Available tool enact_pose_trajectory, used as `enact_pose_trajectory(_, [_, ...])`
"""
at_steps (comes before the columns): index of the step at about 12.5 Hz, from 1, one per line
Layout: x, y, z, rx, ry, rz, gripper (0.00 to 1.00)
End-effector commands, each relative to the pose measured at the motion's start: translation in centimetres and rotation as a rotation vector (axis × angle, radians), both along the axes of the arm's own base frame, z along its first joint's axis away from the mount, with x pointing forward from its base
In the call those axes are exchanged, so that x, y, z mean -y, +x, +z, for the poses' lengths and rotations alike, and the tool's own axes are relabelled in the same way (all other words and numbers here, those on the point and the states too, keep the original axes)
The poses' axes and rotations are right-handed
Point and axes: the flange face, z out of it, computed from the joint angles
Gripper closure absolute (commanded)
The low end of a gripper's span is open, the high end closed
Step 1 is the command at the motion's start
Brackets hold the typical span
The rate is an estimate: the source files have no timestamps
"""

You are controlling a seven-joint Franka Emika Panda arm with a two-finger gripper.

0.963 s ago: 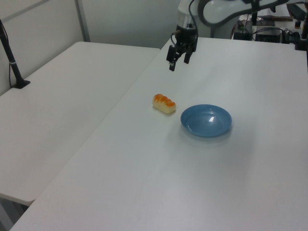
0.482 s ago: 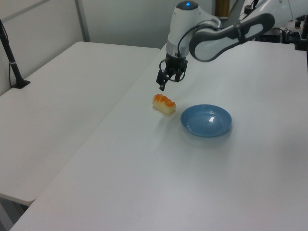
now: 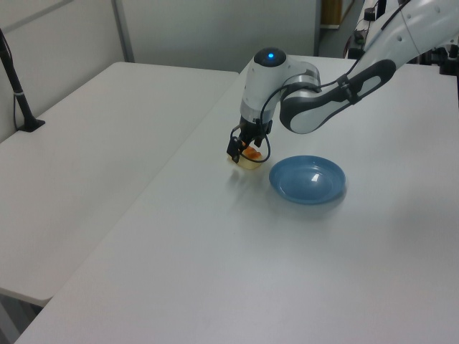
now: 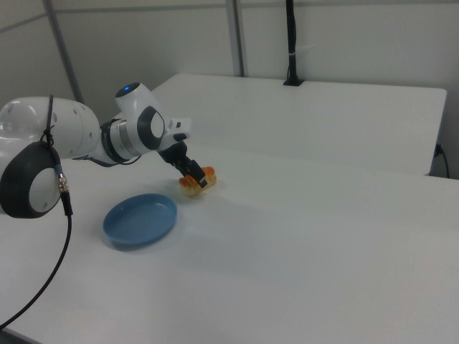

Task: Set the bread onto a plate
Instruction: 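Lower the gripper and close it around the orange-topped bread roll, then lift the bread roll and carry it over the blue plate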

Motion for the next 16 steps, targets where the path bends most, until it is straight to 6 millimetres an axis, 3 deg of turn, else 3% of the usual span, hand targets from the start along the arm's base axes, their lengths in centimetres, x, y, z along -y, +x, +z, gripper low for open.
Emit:
enact_pose_trajectory(1, [-0.5,0.5,-0.4,0.019,-0.011,-0.007,0.0])
enact_pose_trajectory(2, [-0.5,0.4,-0.5,0.018,-0.011,-0.007,0.02])
enact_pose_trajectory(5, [-0.8,0.4,-0.4,0.02,-0.013,-0.001,0.53])
enact_pose_trajectory(6, [-1.0,0.4,-0.4,0.02,-0.013,0.001,0.62])
enact_pose_trajectory(8, [-1.2,0.3,-0.2,0.021,-0.013,0.003,0.62])
enact_pose_trajectory(10, [-1.1,0.4,1.8,0.044,-0.013,0.004,0.62])
enact_pose_trajectory(12, [-0.5,0.1,6.9,0.099,-0.003,-0.007,0.62])
enact_pose_trajectory(16, [0.6,-3.3,16.2,0.039,0.058,0.009,0.62])
